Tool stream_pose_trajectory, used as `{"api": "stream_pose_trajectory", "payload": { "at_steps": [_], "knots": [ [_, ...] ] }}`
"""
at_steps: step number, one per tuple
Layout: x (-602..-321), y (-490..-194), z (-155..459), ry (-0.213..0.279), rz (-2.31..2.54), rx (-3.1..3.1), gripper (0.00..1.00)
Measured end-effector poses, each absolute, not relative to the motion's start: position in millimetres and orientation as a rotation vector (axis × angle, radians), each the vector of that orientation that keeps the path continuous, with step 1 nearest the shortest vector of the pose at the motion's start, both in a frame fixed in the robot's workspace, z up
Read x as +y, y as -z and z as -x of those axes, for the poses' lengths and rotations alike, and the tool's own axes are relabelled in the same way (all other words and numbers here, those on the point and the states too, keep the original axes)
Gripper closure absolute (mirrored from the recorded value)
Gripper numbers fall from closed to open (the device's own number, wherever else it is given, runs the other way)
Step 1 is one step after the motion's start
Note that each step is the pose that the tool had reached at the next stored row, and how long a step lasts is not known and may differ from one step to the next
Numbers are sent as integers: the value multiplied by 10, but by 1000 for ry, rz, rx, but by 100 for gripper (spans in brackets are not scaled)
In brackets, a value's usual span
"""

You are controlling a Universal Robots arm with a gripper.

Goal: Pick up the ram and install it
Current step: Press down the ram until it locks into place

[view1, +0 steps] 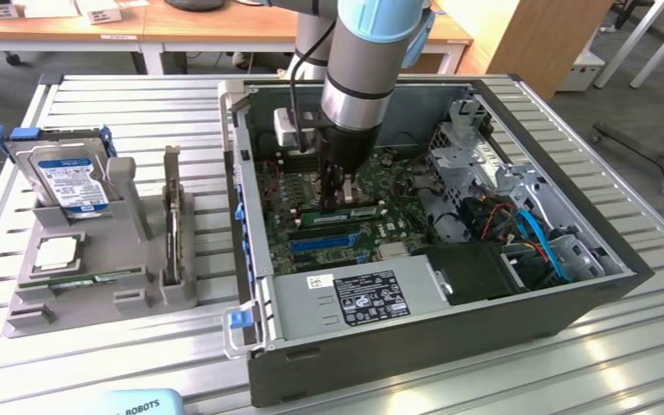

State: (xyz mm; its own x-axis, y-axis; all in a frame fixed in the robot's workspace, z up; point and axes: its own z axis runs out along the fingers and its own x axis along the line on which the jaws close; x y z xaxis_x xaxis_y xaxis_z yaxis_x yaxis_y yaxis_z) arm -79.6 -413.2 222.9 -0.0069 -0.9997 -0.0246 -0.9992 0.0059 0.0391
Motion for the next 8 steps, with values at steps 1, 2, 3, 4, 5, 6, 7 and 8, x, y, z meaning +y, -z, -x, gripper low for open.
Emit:
{"api": "stream_pose_trajectory", "payload": {
  "at_steps": [1,2,3,4,5,6,7,8],
  "knots": [
    [-4132,-2229,796,71,-2207,-2221,90],
    [-4132,-2229,796,71,-2207,-2221,90],
    [-4132,-2229,796,71,-2207,-2221,90],
    [-4132,-2228,796,71,-2207,-2221,90],
    [-4132,-2228,796,71,-2207,-2221,90],
    [-4132,-2226,796,71,-2207,-2221,90],
    [-4132,-2223,796,71,-2207,-2221,90],
    [-4132,-2222,796,71,-2207,-2221,90]
  ]
}}
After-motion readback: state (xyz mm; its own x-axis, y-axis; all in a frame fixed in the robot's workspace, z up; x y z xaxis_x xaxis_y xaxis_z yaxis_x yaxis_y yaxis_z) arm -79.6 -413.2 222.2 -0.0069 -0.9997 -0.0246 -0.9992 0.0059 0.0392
